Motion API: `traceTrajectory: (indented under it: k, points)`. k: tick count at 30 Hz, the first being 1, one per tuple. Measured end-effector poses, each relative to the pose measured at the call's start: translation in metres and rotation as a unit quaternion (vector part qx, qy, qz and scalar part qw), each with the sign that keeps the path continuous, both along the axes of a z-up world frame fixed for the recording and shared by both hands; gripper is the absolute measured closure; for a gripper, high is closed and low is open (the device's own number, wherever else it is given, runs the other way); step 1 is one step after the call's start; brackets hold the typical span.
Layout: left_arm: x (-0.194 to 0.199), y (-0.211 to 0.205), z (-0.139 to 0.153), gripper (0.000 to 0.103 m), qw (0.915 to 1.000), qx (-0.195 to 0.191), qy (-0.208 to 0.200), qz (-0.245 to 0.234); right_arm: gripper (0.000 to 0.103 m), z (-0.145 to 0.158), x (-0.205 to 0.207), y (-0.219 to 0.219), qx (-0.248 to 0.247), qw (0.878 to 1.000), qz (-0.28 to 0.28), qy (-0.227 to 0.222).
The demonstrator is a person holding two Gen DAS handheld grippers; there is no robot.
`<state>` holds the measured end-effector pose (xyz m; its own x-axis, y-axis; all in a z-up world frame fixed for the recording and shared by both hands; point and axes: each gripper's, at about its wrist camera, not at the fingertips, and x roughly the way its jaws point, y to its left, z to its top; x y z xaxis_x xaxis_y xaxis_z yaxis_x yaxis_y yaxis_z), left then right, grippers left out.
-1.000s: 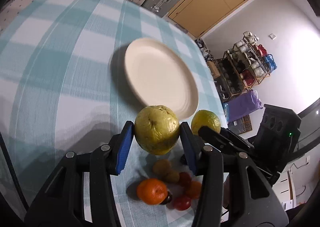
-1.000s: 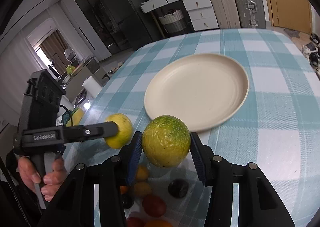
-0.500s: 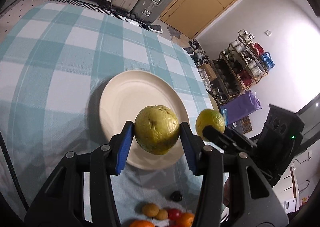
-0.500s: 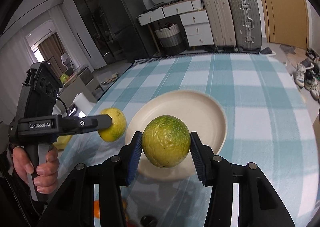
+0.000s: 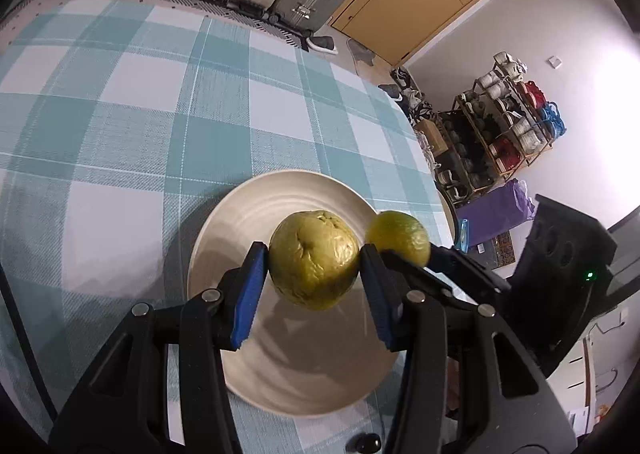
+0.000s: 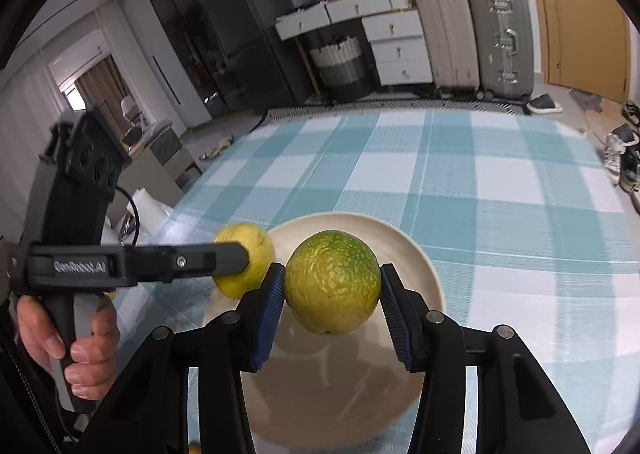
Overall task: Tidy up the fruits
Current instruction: 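Carry both citrus onto the cream plate and open both tools, then lift both tools away from the plate back toward the fruits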
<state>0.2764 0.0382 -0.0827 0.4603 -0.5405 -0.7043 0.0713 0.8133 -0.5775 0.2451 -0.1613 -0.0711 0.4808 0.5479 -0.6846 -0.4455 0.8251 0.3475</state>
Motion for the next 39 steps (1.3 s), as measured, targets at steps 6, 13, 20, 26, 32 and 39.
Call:
traceTrajectory:
  k: [6,13,20,26,32,39]
  points:
    - [0.019,-0.003,-0.014,0.059,0.9999,-0.007,0.012,-0.001,0.054,-0.017,0.019,-0.001,0.005,1.000,-0.007,0.016]
    - [0.036,-0.010,-0.027,0.059,0.9997,-0.007,0.023,-0.001,0.054,-0.032,0.026,0.000,0.010,1.000,-0.004,0.028]
    - [0.044,-0.018,-0.027,0.058,0.9997,0.005,0.021,-0.007,0.050,-0.036,0.029,0.000,0.017,1.000,-0.005,0.023]
    - [0.039,-0.017,-0.017,0.051,0.9997,0.019,0.014,0.003,0.034,-0.021,0.018,-0.010,0.033,0.999,-0.019,-0.002]
    - [0.023,-0.014,-0.003,0.044,0.9989,0.045,0.002,0.013,0.027,-0.005,0.001,-0.022,0.032,0.999,-0.033,-0.016]
    - [-0.016,-0.013,0.025,0.039,0.9938,0.103,-0.032,0.027,0.013,0.015,-0.027,-0.031,0.027,0.998,-0.050,-0.038]
